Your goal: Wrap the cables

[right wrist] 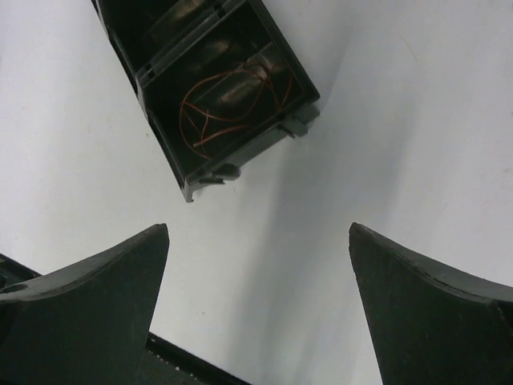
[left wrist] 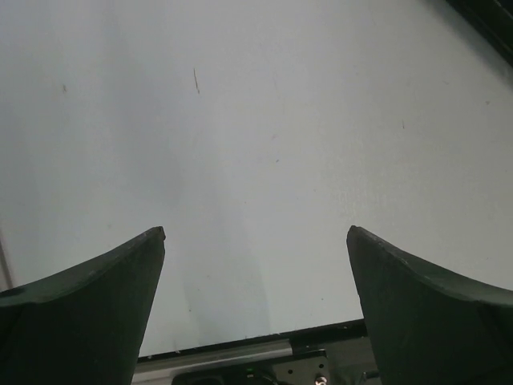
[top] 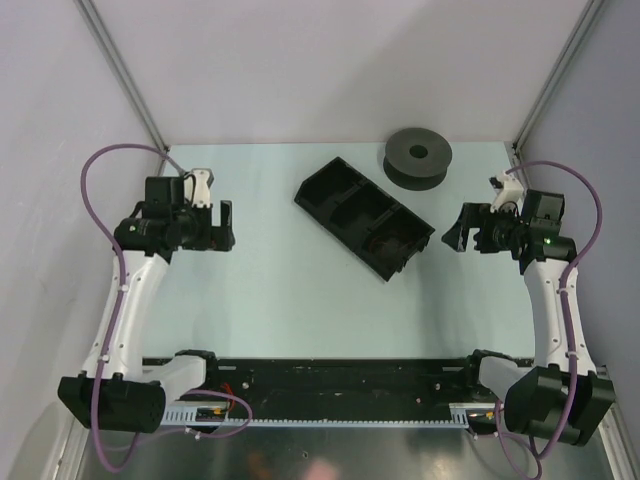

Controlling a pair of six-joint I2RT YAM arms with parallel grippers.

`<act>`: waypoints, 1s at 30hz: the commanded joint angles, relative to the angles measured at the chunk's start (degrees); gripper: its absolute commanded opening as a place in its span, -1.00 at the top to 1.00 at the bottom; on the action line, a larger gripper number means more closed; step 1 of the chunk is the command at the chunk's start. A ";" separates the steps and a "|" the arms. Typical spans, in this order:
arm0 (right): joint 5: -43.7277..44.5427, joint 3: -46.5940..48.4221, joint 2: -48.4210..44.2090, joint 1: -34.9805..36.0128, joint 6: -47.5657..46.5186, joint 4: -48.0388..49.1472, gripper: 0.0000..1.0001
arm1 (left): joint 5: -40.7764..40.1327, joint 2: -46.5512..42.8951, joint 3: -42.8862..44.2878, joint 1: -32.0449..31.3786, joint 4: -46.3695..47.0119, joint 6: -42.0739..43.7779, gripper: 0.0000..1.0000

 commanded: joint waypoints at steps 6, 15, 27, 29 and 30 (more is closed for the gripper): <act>-3.57 8.07 9.67 -0.04 5.87 13.96 -0.99 | 3.84 4.03 16.99 0.31 0.43 6.74 -0.99; -10.14 16.00 31.99 -1.29 24.30 35.98 -0.99 | 2.49 8.02 20.37 0.26 3.55 -2.11 -0.99; -14.03 18.30 58.22 -0.87 50.10 75.58 -0.89 | 10.52 -2.42 4.17 0.26 20.17 1.88 -0.99; -12.73 19.21 61.37 -0.76 51.95 79.04 -0.86 | 13.01 -3.64 2.18 0.26 22.04 2.31 -0.99; -12.07 19.76 62.71 -0.72 52.91 80.54 -0.84 | 14.16 -3.98 1.63 0.30 22.64 2.34 -0.99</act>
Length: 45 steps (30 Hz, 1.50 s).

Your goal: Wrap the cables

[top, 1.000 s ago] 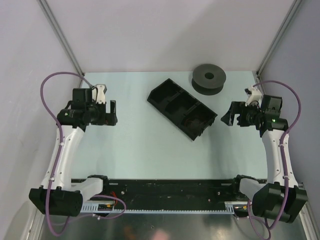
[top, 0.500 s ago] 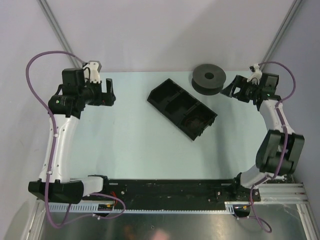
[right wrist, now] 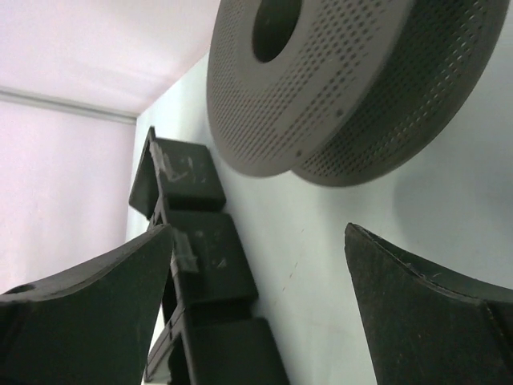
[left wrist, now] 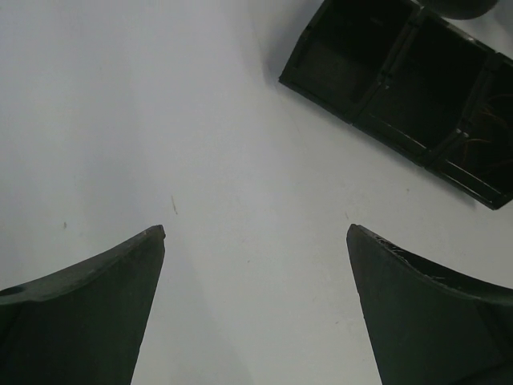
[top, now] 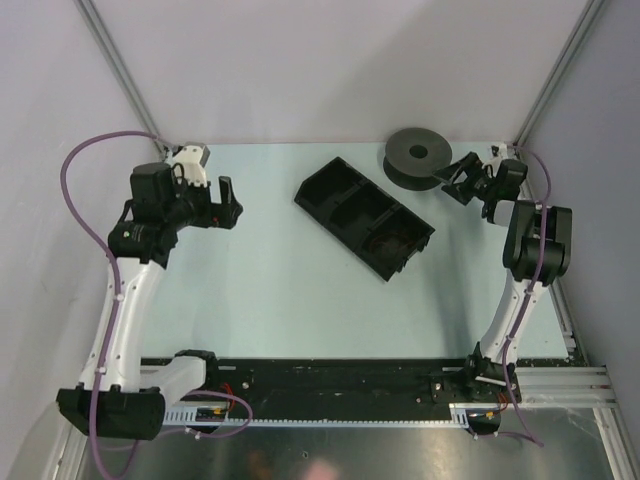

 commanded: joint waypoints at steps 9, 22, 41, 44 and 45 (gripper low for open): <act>4.69 13.42 16.01 1.51 17.09 23.07 -0.42 | 10.85 -1.18 -3.03 0.31 9.66 -0.14 -0.99; 8.25 24.95 22.96 5.32 20.65 21.22 0.60 | 12.65 -2.47 -5.08 0.27 10.31 -2.72 -0.99; -5.58 13.76 -7.27 5.74 40.80 31.42 1.00 | 4.81 -9.49 -4.55 0.30 10.61 -8.23 -0.99; -10.04 9.07 -13.68 9.06 39.28 29.23 1.00 | 4.53 -11.49 -4.67 0.34 10.62 -8.71 -0.99; -11.47 7.25 -15.91 10.49 38.08 27.77 1.00 | 4.63 -12.03 -4.66 0.34 10.57 -8.89 -0.99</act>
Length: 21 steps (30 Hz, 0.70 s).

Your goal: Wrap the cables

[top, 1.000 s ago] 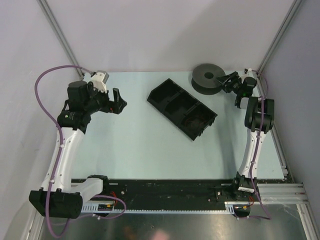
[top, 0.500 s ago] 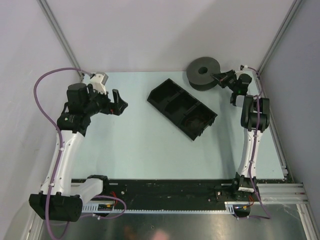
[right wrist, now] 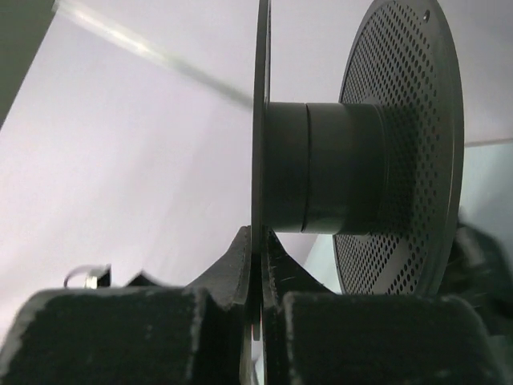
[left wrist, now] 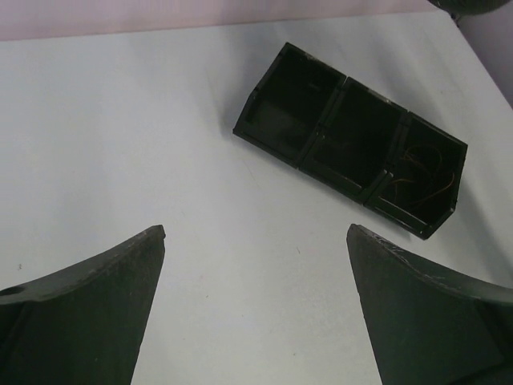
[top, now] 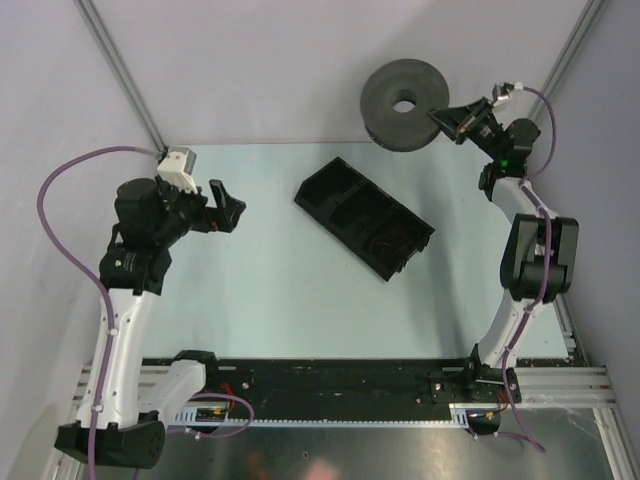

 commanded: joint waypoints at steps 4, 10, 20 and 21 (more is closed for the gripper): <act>-13.94 -10.99 -17.43 15.30 -12.16 -9.69 1.00 | -1.66 -5.17 1.26 0.32 1.76 -3.66 -0.99; -12.12 -15.32 -24.93 33.12 -42.95 -43.36 1.00 | -2.42 -6.68 2.71 0.32 0.62 -4.18 -0.99; -16.75 -21.84 -17.03 42.34 -50.49 -47.85 1.00 | -3.49 -5.64 2.56 0.33 -0.62 -4.28 -0.99; -18.68 -21.84 -15.02 42.64 -50.66 -48.02 1.00 | -3.28 -5.47 2.33 0.37 -0.58 -4.22 -0.99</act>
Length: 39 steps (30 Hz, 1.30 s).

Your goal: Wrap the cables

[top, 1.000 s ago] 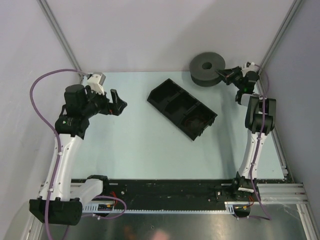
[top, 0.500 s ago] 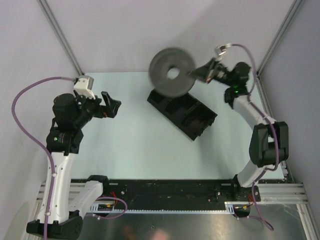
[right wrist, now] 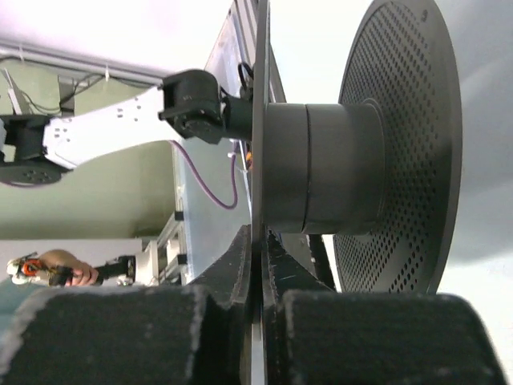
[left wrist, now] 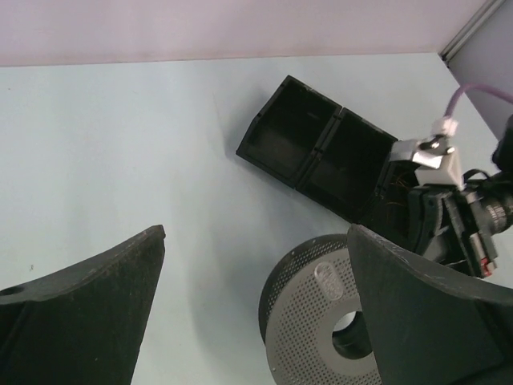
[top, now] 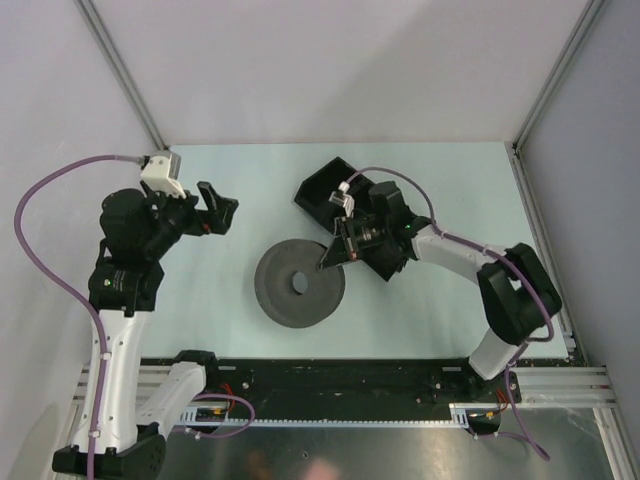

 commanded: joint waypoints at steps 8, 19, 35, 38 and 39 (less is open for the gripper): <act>-7.85 1.09 11.66 0.54 -9.13 -6.14 0.95 | 0.72 0.74 1.00 0.40 -0.23 -0.04 -0.99; 4.35 7.31 10.40 -2.98 -20.50 -22.35 -0.23 | 0.51 1.19 -0.53 0.33 -0.28 0.38 -0.99; 27.48 24.87 -0.13 -17.08 -54.41 -56.21 -0.40 | 3.67 0.59 -1.68 0.34 -0.32 3.51 -0.99; 39.41 25.46 -1.71 -14.75 -65.13 -61.30 -0.39 | 4.84 0.59 -2.42 0.39 -0.34 4.72 -0.99; 42.48 25.22 -1.98 -13.94 -67.88 -62.28 -0.38 | 5.50 0.77 -2.57 0.40 -0.31 5.09 -0.99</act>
